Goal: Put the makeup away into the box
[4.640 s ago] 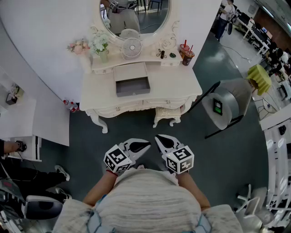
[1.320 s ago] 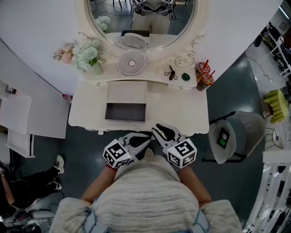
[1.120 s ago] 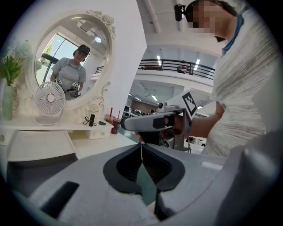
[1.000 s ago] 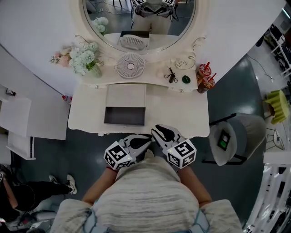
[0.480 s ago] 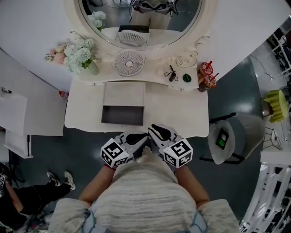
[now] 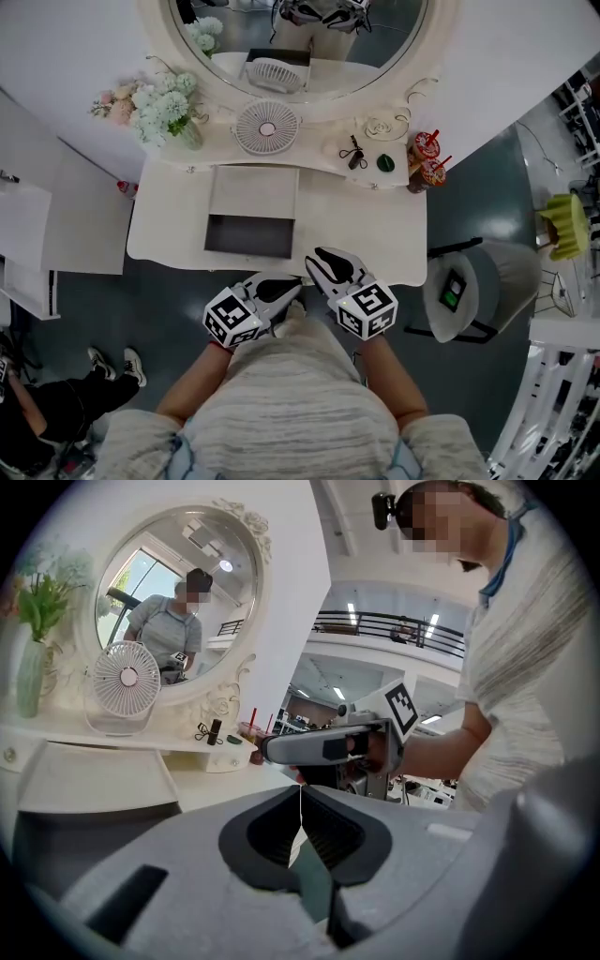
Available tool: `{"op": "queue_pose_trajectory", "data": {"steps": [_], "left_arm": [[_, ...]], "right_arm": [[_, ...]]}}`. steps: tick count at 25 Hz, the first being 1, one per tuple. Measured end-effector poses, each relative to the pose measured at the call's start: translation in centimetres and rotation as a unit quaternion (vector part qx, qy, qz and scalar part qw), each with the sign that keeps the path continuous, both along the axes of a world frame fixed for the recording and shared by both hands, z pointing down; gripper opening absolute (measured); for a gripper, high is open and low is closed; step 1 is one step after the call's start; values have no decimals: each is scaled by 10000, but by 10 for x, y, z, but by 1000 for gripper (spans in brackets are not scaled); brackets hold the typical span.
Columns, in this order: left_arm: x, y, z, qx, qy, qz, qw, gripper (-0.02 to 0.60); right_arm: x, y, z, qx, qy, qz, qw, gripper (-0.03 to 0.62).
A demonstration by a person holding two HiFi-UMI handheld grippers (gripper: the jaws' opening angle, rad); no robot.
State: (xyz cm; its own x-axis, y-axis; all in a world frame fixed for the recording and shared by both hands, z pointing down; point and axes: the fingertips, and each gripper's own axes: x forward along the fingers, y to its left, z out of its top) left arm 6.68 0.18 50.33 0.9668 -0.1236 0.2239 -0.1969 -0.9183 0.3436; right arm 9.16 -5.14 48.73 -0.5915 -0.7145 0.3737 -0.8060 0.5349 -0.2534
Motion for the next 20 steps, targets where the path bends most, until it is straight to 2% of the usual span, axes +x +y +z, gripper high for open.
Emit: {"op": "queue_pose_trajectory", "data": {"steps": [20], "left_arm": [[-3,-8,11,-94,-92,56,9999,14]], "right_arm": [[33,-39,10,13,314,215,9993,103]]}}
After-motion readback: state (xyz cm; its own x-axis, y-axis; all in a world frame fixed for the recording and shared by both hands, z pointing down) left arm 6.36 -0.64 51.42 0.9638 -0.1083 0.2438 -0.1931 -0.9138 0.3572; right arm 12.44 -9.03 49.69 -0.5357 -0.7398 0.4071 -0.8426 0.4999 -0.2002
